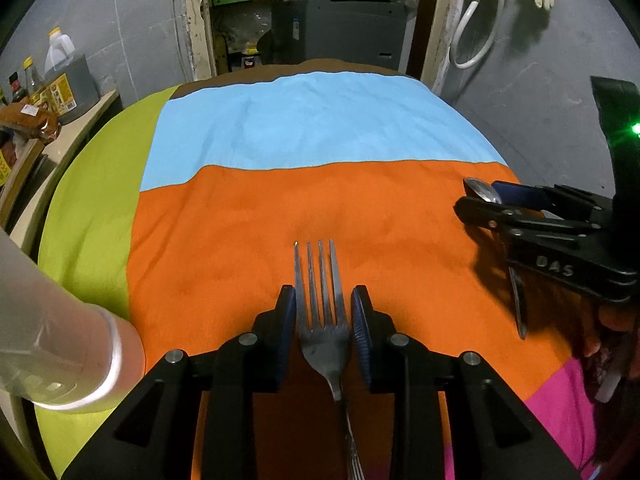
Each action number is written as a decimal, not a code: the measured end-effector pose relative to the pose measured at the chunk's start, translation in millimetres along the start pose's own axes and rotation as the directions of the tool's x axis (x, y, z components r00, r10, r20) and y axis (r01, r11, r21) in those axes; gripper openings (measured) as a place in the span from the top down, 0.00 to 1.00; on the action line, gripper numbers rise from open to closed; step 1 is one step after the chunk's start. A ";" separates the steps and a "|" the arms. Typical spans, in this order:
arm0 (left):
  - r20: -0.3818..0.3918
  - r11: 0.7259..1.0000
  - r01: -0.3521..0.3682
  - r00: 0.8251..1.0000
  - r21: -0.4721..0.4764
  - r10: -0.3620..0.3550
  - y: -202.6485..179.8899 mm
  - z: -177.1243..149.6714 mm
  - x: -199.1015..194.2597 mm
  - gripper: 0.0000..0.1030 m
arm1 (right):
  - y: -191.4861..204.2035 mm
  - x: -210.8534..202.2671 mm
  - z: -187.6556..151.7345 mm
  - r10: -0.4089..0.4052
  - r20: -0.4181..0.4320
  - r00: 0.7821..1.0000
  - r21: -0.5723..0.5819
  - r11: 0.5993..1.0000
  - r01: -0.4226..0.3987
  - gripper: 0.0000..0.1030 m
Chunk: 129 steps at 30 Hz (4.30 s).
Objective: Organize utensils
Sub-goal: 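Close the left tool on the steel fork while the right tool closes on the small spoon, then lift the fork with the left tool while the right tool lifts the small spoon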
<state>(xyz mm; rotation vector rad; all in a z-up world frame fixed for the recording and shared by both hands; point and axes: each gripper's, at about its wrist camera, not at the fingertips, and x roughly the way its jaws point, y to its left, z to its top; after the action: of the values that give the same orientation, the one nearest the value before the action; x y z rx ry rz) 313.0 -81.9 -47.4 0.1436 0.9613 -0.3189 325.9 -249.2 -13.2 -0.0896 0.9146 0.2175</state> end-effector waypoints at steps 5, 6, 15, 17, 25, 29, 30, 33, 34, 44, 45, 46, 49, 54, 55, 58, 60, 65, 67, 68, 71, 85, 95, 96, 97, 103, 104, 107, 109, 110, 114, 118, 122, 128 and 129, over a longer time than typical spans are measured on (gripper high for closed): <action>0.036 1.000 0.018 0.999 -0.019 -0.017 3.5 -6.0 -2.3 0.81 | -2.0 -0.1 -1.2 -0.036 0.022 0.999 0.026 0.999 0.035 0.67; 0.042 0.999 0.026 0.999 -0.026 -0.025 5.1 -6.4 -2.9 0.81 | -6.2 -0.6 -1.9 -0.017 0.025 1.000 0.047 0.999 0.016 0.67; 0.195 0.994 0.086 0.978 -0.065 -0.072 9.2 -12.2 -33.2 0.81 | 2.4 -24.3 -11.8 0.077 0.132 0.988 0.075 0.993 -0.088 0.68; 0.252 0.996 0.069 0.966 -0.053 -0.053 6.2 -15.3 -44.8 0.81 | 12.8 -35.9 -13.0 0.054 0.189 0.980 0.041 0.997 -0.062 0.68; 0.403 0.999 0.004 0.915 -0.045 0.014 -3.0 -24.6 -76.2 0.81 | 34.3 -69.1 -22.4 0.029 0.379 0.925 -0.062 0.998 -0.006 0.69; 0.457 1.000 -0.010 0.889 -0.022 0.019 -7.4 -27.4 -84.5 0.81 | 36.9 -78.0 -24.4 0.036 0.437 0.899 -0.071 0.997 -0.005 0.69; 0.463 1.000 -0.013 0.886 -0.017 0.020 -8.5 -27.4 -85.5 0.81 | 38.4 -79.3 -24.7 0.037 0.447 0.894 -0.078 0.997 -0.002 0.69; 0.470 1.000 -0.013 0.882 -0.005 0.014 -9.0 -27.8 -86.1 0.81 | 42.9 -79.4 -24.5 0.037 0.456 0.889 -0.091 0.996 0.005 0.70; 0.468 1.000 -0.011 0.884 -0.003 0.011 -9.4 -27.1 -86.1 0.81 | 43.5 -79.9 -24.7 0.038 0.461 0.887 -0.093 0.996 0.006 0.70; 0.486 1.000 0.005 0.874 -0.012 0.001 -6.2 -29.1 -89.8 0.81 | 45.2 -83.0 -27.0 0.040 0.477 0.878 -0.103 0.995 0.011 0.70; 0.489 1.000 0.007 0.872 -0.012 0.000 -6.2 -29.5 -90.5 0.81 | 46.0 -83.5 -26.9 0.040 0.483 0.875 -0.104 0.994 0.012 0.70; 0.492 1.000 0.008 0.871 -0.012 -0.001 -6.0 -29.6 -91.1 0.81 | 45.4 -84.3 -28.9 0.041 0.487 0.873 -0.105 0.994 0.012 0.70; 0.497 1.000 0.026 0.867 -0.015 -0.015 -4.1 -30.2 -92.7 0.81 | 45.6 -85.8 -30.1 0.041 0.494 0.868 -0.107 0.994 0.014 0.70; 0.502 0.997 0.068 0.864 -0.023 -0.047 0.4 -29.5 -95.0 0.81 | 45.3 -87.6 -32.4 0.040 0.506 0.861 -0.106 0.994 0.016 0.70; 0.506 0.997 0.074 0.861 -0.023 -0.052 0.4 -29.5 -96.3 0.81 | 45.3 -88.0 -32.4 0.040 0.509 0.860 -0.106 0.994 0.017 0.70; 0.526 0.997 0.082 0.848 -0.014 -0.062 -1.6 -30.4 -101.2 0.81 | 44.8 -90.0 -34.0 0.042 0.520 0.853 -0.105 0.994 0.016 0.70; 0.539 0.996 0.085 0.840 -0.008 -0.067 -3.2 -30.7 -103.5 0.81 | 44.7 -91.5 -35.4 0.043 0.528 0.848 -0.105 0.994 0.015 0.70; 0.562 0.995 0.102 0.824 -0.011 -0.078 -2.3 -31.3 -109.0 0.81 | 44.1 -94.6 -36.6 0.045 0.544 0.838 -0.103 0.995 0.014 0.70; 0.571 0.994 0.108 0.817 -0.016 -0.079 -1.2 -30.9 -110.9 0.81 | 44.9 -96.0 -37.0 0.044 0.551 0.833 -0.102 0.995 0.015 0.70; 0.575 0.994 0.109 0.814 -0.018 -0.079 -0.9 -30.8 -111.8 0.81 | 44.9 -96.4 -37.1 0.044 0.553 0.832 -0.102 0.995 0.015 0.70; 0.588 0.993 0.113 0.805 -0.023 -0.078 -0.1 -31.5 -114.5 0.81 | 45.5 -97.1 -36.9 0.044 0.558 0.829 -0.102 0.995 0.016 0.70; 0.618 0.993 0.116 0.783 -0.033 -0.071 3.3 -33.9 -120.9 0.81 | 46.6 -103.7 -40.4 0.037 0.600 0.799 -0.097 0.995 0.027 0.70; 0.643 0.992 0.122 0.763 -0.038 -0.069 6.2 -36.4 -126.2 0.81 | 46.8 -107.8 -43.8 0.024 0.627 0.779 -0.087 0.995 0.040 0.70; 0.645 0.992 0.122 0.761 -0.039 -0.068 6.2 -36.6 -126.5 0.81 | 47.1 -108.2 -44.5 0.023 0.629 0.777 -0.087 0.995 0.041 0.70; 0.646 0.992 0.123 0.760 -0.038 -0.069 6.2 -36.7 -127.0 0.81 | 47.4 -108.3 -43.7 0.023 0.631 0.776 -0.087 0.995 0.042 0.70; 0.652 0.991 0.126 0.755 -0.036 -0.072 6.7 -36.6 -128.4 0.81 | 48.7 -108.2 -43.1 0.024 0.631 0.775 -0.091 0.995 0.044 0.70; 0.651 0.991 0.126 0.756 -0.035 -0.073 6.3 -36.5 -128.3 0.81 | 48.8 -108.1 -43.1 0.023 0.631 0.775 -0.091 0.995 0.044 0.70; 0.652 0.992 0.124 0.755 -0.029 -0.075 4.6 -36.6 -129.2 0.81 | 49.1 -108.2 -43.2 0.023 0.631 0.775 -0.091 0.995 0.044 0.70; 0.653 0.992 0.123 0.753 -0.027 -0.075 3.8 -36.3 -129.7 0.81 | 49.2 -108.3 -43.3 0.023 0.631 0.775 -0.091 0.995 0.045 0.70; 0.653 0.992 0.122 0.753 -0.026 -0.076 3.8 -36.2 -129.7 0.81 | 49.3 -108.2 -43.3 0.023 0.632 0.775 -0.091 0.995 0.045 0.70; 0.654 0.992 0.125 0.752 -0.029 -0.076 4.1 -36.6 -130.0 0.81 | 49.3 -108.1 -43.2 0.023 0.632 0.775 -0.091 0.995 0.044 0.70; 0.661 0.991 0.127 0.747 -0.030 -0.076 3.2 -37.2 -131.2 0.81 | 49.1 -108.1 -43.4 0.023 0.631 0.775 -0.091 0.995 0.044 0.70; 0.666 0.992 0.125 0.742 -0.029 -0.074 2.4 -38.5 -132.7 0.81 | 49.2 -108.1 -43.4 0.023 0.631 0.775 -0.091 0.995 0.045 0.70; 0.676 0.992 0.125 0.733 -0.031 -0.071 3.5 -39.2 -136.2 0.81 | 49.7 -108.1 -44.2 0.022 0.635 0.772 -0.090 0.995 0.046 0.70; 0.678 0.992 0.125 0.731 -0.029 -0.072 3.4 -39.3 -137.0 0.81 | 49.6 -108.1 -44.1 0.022 0.636 0.771 -0.090 0.995 0.046 0.70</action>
<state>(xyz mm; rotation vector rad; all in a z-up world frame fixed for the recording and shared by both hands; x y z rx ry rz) 210.8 -40.6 42.9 -0.0959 0.2436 -0.3962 216.8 -224.3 46.4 -0.1062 0.2156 0.2605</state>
